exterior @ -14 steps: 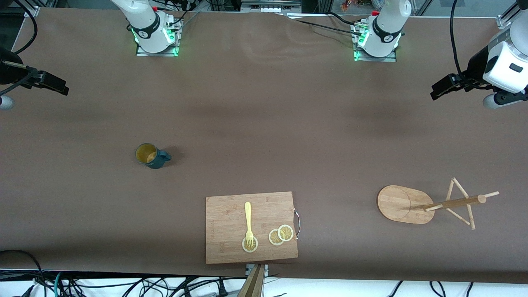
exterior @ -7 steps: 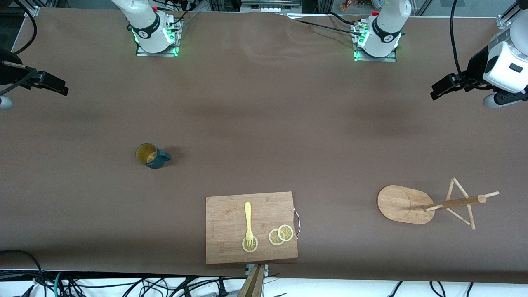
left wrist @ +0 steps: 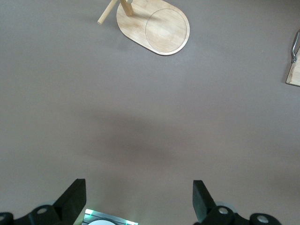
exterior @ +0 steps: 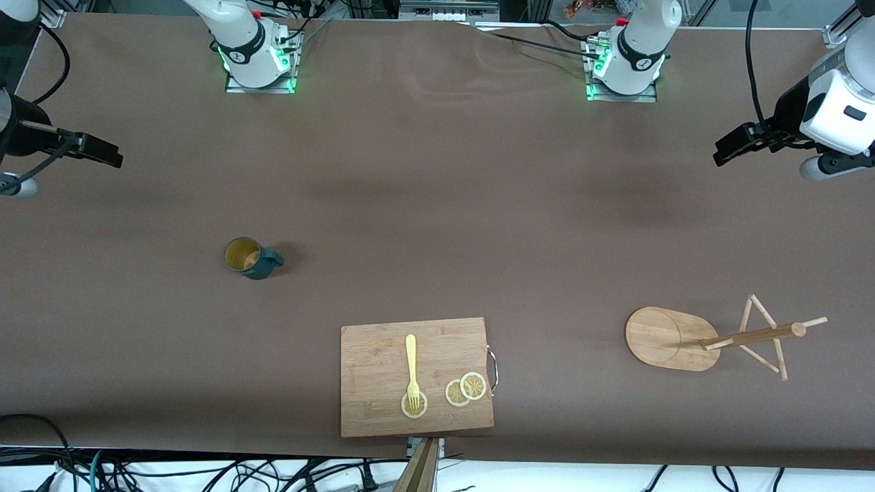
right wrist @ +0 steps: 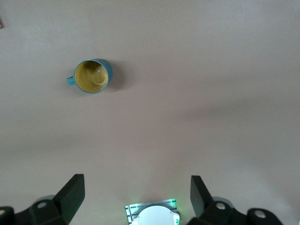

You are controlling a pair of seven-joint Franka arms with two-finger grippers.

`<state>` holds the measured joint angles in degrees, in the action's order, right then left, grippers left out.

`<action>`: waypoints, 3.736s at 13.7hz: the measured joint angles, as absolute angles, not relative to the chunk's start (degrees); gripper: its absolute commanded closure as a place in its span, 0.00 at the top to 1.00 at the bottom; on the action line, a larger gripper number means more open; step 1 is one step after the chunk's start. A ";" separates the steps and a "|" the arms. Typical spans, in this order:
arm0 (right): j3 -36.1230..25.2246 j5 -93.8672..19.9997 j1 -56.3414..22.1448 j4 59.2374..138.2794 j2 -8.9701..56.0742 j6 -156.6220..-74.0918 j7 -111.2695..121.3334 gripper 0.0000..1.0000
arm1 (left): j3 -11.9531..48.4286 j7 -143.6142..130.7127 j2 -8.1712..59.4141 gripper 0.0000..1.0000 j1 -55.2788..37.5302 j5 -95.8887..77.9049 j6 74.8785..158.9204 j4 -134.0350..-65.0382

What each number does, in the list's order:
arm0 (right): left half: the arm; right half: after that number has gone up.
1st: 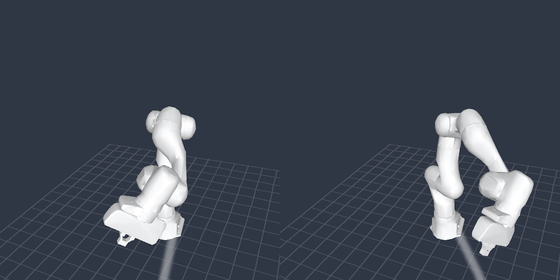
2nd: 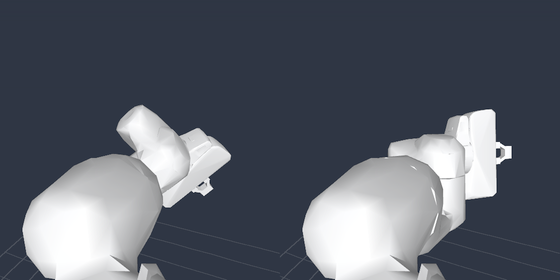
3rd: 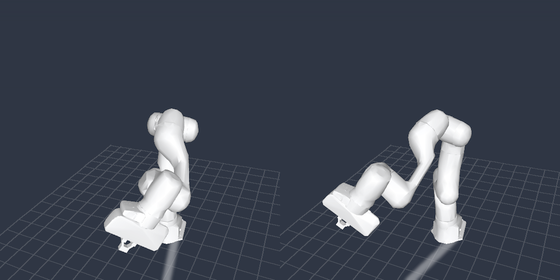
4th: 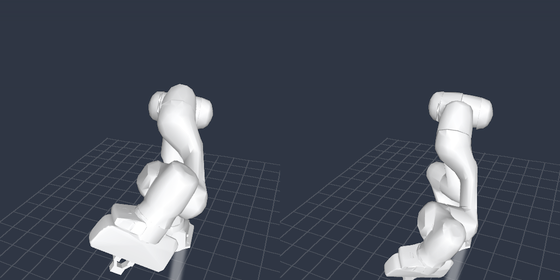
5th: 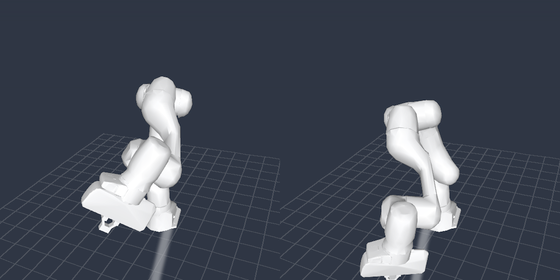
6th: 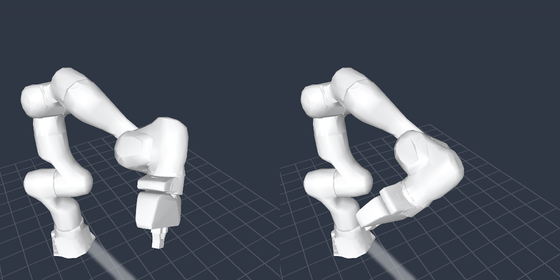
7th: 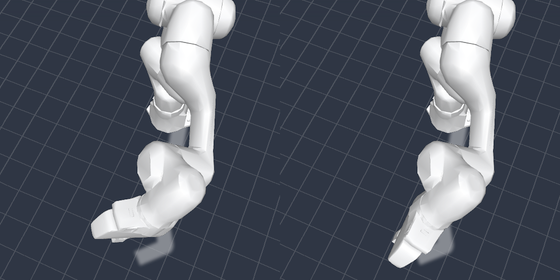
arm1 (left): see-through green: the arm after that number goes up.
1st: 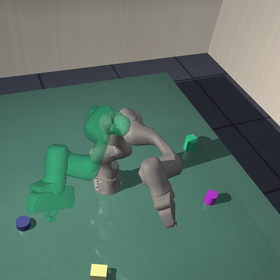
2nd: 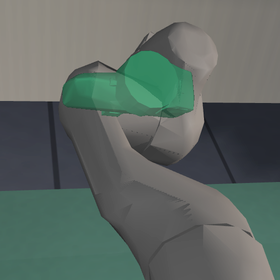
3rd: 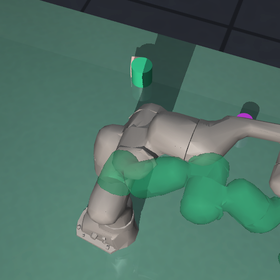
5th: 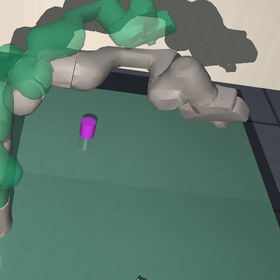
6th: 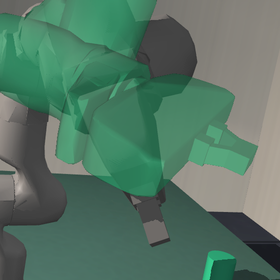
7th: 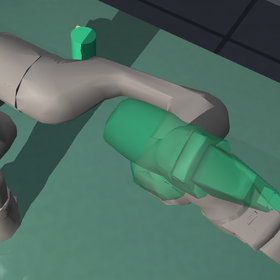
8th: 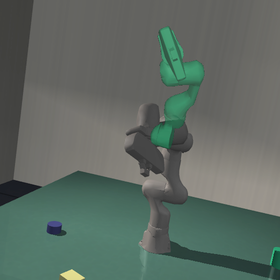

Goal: Pass cup and hang on rack
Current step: 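Reach the right gripper down toward the teal mug, then close the right gripper on the teal mug's rim, then carry the mug with the right gripper toward the table middle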

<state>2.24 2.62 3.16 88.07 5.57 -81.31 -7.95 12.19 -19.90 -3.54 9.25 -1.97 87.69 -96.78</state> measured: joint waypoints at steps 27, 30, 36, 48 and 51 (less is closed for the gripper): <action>3.68 1.84 0.94 105.12 27.44 -120.02 -7.96 1.00 | 12.20 -19.90 -2.54 1.00 9.25 -1.97 87.71 -96.77; 3.70 1.84 0.66 105.75 27.52 -120.62 -7.96 0.92 | 12.20 -19.90 -2.54 1.00 9.25 -1.97 87.67 -96.77; 3.71 1.84 0.47 106.05 28.79 -122.49 -7.96 0.00 | 12.20 -19.90 -2.54 1.00 9.25 -1.97 87.57 -96.77; 10.50 1.40 -1.26 100.20 28.54 -122.58 -10.80 0.00 | 12.25 -19.90 -2.54 1.00 9.25 -1.97 87.05 -96.77; 15.35 1.35 -5.91 96.43 28.54 -122.48 -22.92 0.00 | 12.28 -19.90 -2.54 1.00 9.25 -1.97 87.04 -96.77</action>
